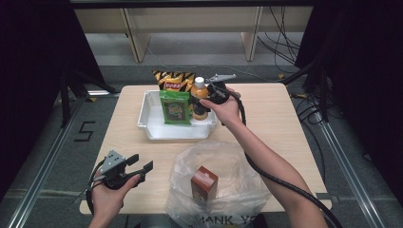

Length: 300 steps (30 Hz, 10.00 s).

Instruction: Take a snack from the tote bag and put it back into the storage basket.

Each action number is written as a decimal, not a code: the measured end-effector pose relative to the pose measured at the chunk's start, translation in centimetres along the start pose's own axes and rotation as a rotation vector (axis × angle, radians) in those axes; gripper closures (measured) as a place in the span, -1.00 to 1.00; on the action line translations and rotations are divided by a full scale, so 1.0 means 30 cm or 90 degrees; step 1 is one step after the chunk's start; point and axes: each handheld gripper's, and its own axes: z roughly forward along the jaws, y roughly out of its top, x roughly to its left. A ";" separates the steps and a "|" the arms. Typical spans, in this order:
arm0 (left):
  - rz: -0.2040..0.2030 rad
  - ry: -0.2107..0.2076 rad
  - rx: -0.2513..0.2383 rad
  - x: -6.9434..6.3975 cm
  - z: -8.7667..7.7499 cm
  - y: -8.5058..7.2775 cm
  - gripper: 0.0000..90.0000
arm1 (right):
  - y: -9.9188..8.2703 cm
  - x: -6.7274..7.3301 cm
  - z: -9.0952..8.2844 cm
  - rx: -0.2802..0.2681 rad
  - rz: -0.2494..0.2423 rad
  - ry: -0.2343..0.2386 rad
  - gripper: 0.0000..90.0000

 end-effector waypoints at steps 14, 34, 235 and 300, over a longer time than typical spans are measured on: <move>0.000 0.000 0.001 0.000 -0.001 0.000 -0.24 | -0.027 -0.014 0.024 0.013 -0.005 -0.007 -0.28; -0.006 0.001 0.004 -0.002 -0.002 0.000 -0.24 | -0.067 -0.026 0.045 0.045 -0.015 -0.011 -0.28; -0.007 -0.052 -0.039 -0.092 -0.035 0.021 -0.32 | -0.388 0.145 -0.633 -0.071 -0.039 -0.021 -0.28; 0.096 -0.226 -0.067 -0.477 -0.022 0.067 -0.82 | -0.400 0.123 -0.624 -0.059 -0.016 -0.030 -0.35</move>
